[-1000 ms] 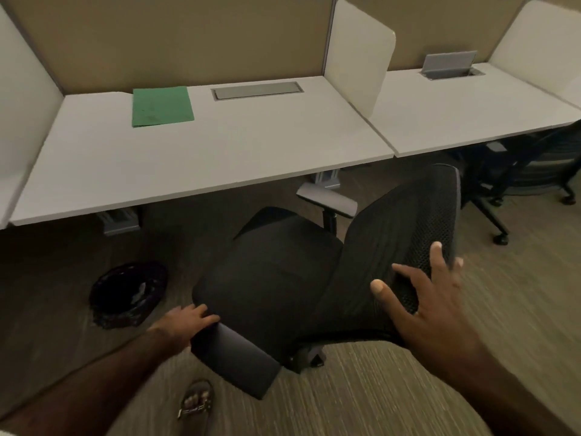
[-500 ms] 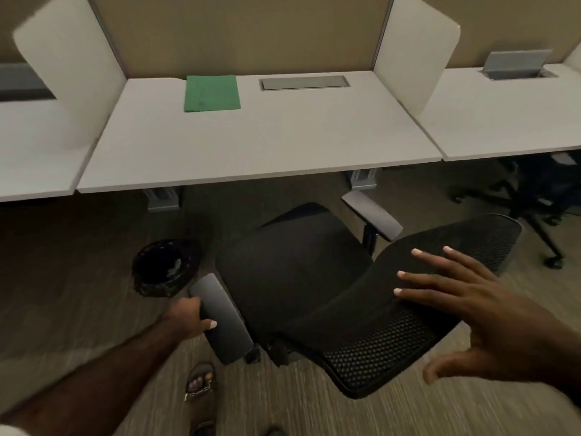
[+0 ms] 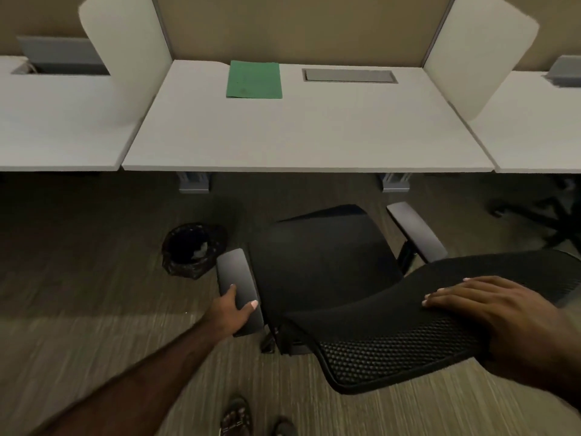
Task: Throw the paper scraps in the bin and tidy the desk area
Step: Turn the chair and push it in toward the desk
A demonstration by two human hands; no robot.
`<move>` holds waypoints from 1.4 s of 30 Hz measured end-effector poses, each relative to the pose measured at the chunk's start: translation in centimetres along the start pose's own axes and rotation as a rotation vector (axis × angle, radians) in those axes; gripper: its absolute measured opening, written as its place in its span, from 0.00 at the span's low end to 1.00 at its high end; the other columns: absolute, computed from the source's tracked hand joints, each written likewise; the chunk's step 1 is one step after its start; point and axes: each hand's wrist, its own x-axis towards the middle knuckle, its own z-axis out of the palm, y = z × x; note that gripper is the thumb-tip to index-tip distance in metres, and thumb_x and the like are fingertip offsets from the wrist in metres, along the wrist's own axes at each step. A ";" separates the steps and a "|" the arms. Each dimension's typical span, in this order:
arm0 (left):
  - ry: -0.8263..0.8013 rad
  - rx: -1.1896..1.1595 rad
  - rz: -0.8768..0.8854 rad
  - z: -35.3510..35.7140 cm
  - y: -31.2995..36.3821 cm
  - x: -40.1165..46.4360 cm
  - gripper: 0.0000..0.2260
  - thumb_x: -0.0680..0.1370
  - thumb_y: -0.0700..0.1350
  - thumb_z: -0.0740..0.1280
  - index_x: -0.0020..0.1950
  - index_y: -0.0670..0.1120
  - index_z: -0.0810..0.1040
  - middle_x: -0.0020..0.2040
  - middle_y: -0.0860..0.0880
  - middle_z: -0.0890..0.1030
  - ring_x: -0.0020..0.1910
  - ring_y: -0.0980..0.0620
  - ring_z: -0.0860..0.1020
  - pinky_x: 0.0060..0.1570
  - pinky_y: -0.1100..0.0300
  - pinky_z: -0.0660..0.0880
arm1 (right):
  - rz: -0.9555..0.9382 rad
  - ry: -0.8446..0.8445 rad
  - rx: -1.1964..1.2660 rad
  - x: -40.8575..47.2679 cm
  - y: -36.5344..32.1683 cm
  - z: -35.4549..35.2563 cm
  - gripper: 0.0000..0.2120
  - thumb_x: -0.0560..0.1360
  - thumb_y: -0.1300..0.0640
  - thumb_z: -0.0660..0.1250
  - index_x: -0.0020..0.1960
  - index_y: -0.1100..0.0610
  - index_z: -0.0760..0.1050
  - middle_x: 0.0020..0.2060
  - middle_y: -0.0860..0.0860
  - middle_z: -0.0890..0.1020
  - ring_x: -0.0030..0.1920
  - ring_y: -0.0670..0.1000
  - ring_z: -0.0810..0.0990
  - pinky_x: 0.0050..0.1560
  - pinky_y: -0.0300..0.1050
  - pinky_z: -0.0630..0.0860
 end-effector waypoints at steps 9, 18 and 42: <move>-0.048 -0.006 0.022 -4.0 -0.6 2.8 0.37 0.79 0.61 0.66 0.83 0.49 0.57 0.81 0.41 0.65 0.80 0.41 0.64 0.77 0.47 0.66 | 0.044 0.062 -0.099 2.7 -4.2 -1.2 0.34 0.64 0.25 0.63 0.68 0.35 0.74 0.58 0.35 0.85 0.55 0.42 0.85 0.55 0.51 0.83; 0.013 -0.052 0.174 -8.1 5.4 4.6 0.31 0.79 0.65 0.64 0.76 0.48 0.70 0.73 0.44 0.75 0.71 0.43 0.75 0.67 0.49 0.73 | 0.110 0.139 -0.064 8.2 -6.2 -2.4 0.30 0.71 0.36 0.74 0.71 0.35 0.73 0.64 0.35 0.82 0.65 0.43 0.79 0.69 0.52 0.72; -0.110 -0.643 0.387 -22.6 12.0 6.9 0.32 0.76 0.73 0.54 0.46 0.53 0.89 0.49 0.58 0.88 0.48 0.63 0.84 0.50 0.57 0.74 | 0.167 0.327 -0.047 25.5 -10.1 -6.2 0.20 0.74 0.29 0.66 0.60 0.38 0.74 0.44 0.37 0.82 0.40 0.39 0.77 0.36 0.37 0.67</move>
